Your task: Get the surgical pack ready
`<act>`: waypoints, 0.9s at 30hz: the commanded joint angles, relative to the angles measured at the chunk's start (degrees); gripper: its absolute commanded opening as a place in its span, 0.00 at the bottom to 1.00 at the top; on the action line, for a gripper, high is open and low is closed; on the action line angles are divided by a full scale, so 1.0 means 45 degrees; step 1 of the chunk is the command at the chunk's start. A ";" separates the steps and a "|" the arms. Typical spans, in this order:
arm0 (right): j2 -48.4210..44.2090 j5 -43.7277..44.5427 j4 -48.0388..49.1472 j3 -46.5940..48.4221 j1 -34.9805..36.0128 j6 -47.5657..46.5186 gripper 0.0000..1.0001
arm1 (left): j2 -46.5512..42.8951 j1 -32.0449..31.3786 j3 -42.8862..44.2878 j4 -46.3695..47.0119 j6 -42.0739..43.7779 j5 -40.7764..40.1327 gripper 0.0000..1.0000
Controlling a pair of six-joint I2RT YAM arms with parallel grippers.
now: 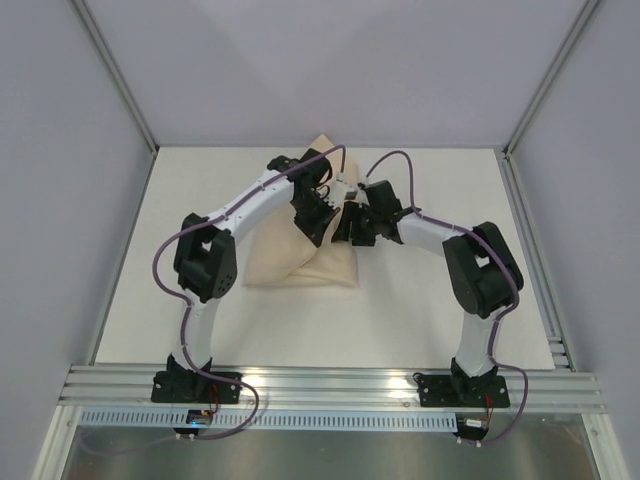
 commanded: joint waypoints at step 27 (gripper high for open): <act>-0.2949 0.0867 -0.2233 0.0845 -0.1286 0.0362 0.61 | -0.1943 -0.0115 0.1659 -0.0339 0.1095 0.1839 0.61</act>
